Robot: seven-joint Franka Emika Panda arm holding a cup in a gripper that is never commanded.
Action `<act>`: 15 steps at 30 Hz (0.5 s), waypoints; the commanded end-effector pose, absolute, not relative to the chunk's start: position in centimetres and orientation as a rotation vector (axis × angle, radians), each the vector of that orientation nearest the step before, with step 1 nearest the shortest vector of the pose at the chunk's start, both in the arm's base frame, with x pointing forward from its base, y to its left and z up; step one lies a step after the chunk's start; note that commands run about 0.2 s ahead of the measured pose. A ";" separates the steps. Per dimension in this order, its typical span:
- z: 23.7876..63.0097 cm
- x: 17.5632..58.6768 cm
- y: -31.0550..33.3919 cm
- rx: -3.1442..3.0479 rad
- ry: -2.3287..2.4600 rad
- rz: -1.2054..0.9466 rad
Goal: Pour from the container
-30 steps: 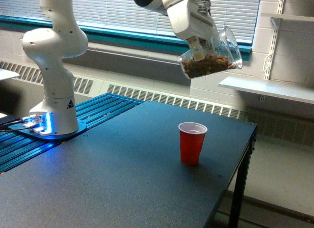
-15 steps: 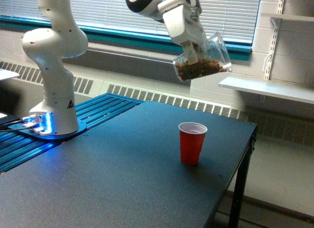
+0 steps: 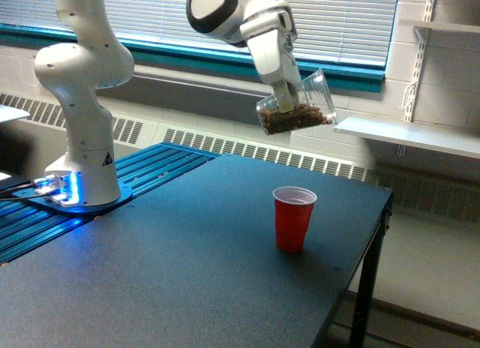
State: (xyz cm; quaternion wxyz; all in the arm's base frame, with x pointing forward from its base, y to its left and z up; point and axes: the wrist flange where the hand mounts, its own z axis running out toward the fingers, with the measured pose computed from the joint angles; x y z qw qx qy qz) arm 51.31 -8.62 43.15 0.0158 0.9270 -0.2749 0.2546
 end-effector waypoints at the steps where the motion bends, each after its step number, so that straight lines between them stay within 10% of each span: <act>1: 42.5 50.4 -6.4 2.920 -0.681 0.794; 15: 38.9 46.6 -4.3 2.943 -0.523 0.719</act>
